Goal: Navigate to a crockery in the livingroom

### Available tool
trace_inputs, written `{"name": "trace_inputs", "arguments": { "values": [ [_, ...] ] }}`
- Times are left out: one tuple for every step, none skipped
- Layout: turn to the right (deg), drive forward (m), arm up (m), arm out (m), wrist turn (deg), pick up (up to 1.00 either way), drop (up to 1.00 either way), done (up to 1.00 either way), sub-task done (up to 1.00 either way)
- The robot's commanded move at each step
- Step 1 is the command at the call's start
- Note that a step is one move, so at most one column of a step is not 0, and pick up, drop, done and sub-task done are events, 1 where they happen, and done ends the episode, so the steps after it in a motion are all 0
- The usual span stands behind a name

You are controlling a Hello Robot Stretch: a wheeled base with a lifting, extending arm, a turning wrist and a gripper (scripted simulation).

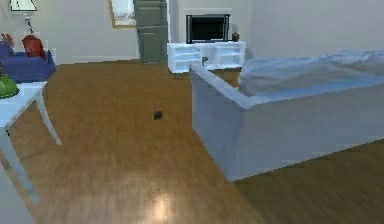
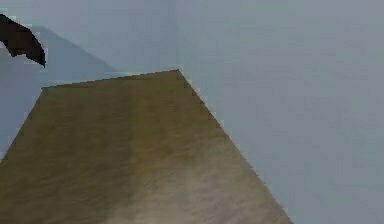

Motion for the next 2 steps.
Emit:
{"name": "trace_inputs", "arguments": {
  "values": [
    [0.0,0.6,0.0,0.0,0.0,0.0,0.0,0.0,0.0],
    [-30.0,0.0,0.0,0.0,0.0,0.0,0.0,0.0,0.0]
  ]
}}
